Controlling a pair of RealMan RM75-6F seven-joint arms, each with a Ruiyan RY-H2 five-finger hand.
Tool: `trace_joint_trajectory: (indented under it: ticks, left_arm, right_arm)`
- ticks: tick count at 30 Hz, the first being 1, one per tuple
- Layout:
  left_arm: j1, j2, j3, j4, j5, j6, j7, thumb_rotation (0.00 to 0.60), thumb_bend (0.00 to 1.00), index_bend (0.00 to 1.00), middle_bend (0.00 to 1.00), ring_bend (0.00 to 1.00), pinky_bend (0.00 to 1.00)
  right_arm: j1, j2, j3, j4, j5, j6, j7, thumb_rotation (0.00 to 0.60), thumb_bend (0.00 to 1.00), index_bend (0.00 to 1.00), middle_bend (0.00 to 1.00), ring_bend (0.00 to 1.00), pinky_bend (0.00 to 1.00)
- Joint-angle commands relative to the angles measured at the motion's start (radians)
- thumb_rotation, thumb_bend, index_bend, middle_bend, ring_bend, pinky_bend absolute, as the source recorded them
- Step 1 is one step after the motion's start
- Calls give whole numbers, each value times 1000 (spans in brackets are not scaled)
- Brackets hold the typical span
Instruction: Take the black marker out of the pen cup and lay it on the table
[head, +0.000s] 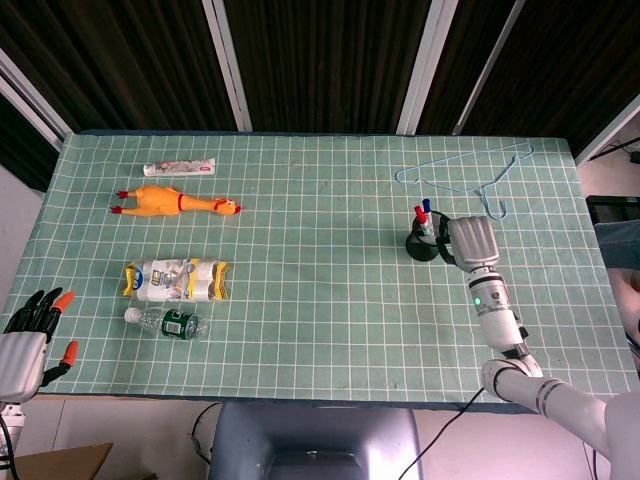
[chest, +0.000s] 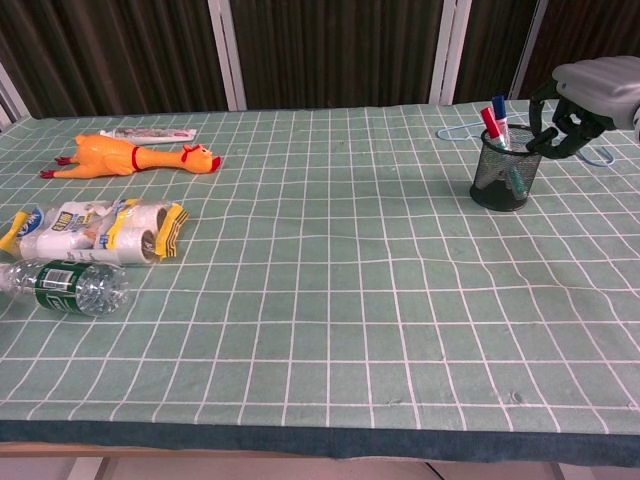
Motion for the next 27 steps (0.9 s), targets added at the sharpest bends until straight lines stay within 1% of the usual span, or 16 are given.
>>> trace_joint_trajectory:
  ticks: [1, 9, 12, 15, 17, 20, 22, 26, 27]
  left_arm:
    - [0, 0, -1, 0, -2, 0, 0, 600, 412, 122, 69, 26, 195]
    - [1, 0, -3, -2, -5, 0, 2, 600, 413, 122, 69, 28, 195]
    - [1, -1, -4, -2, -7, -1, 3, 600, 412, 122, 69, 28, 195]
    - [1, -1, -5, -2, -8, 0, 4, 600, 412, 122, 68, 28, 195]
    - [1, -1, -5, -2, -10, -1, 4, 600, 412, 122, 68, 29, 195]
    - [1, -1, -6, -3, -12, -1, 4, 600, 409, 122, 68, 29, 195]
    - [2, -1, -6, -3, -12, 0, 4, 600, 407, 122, 68, 29, 195]
    - [2, -1, -6, -4, -12, 0, 3, 600, 408, 122, 68, 30, 195]
    - [2, -1, -6, -4, -13, 0, 1, 600, 408, 122, 68, 30, 195]
  right_arm:
    - [-1, 0, 0, 1, 1, 2, -1, 600, 513, 646, 991, 1000, 1000]
    - [-6, 2, 1, 3, 6, 7, -4, 600, 537, 649, 991, 1000, 1000]
    - [-6, 1, 0, 5, 5, 7, -3, 600, 580, 665, 996, 1000, 1000]
    - [-7, 0, -1, 7, 4, 7, -2, 600, 717, 700, 998, 1000, 1000]
    - [-7, 0, -2, 8, 4, 6, -2, 600, 849, 732, 999, 1000, 1000]
    - [-8, 0, -2, 7, 0, 11, 1, 600, 981, 778, 999, 1000, 1000]
    - [-9, 0, -1, 7, -2, 14, 4, 600, 1000, 801, 1000, 1000, 1000]
    - [-11, 2, 2, -1, -11, 27, 16, 600, 1000, 865, 1000, 1000, 1000]
    - [-17, 15, 10, -35, -27, 58, 35, 600, 1000, 878, 1000, 1000, 1000]
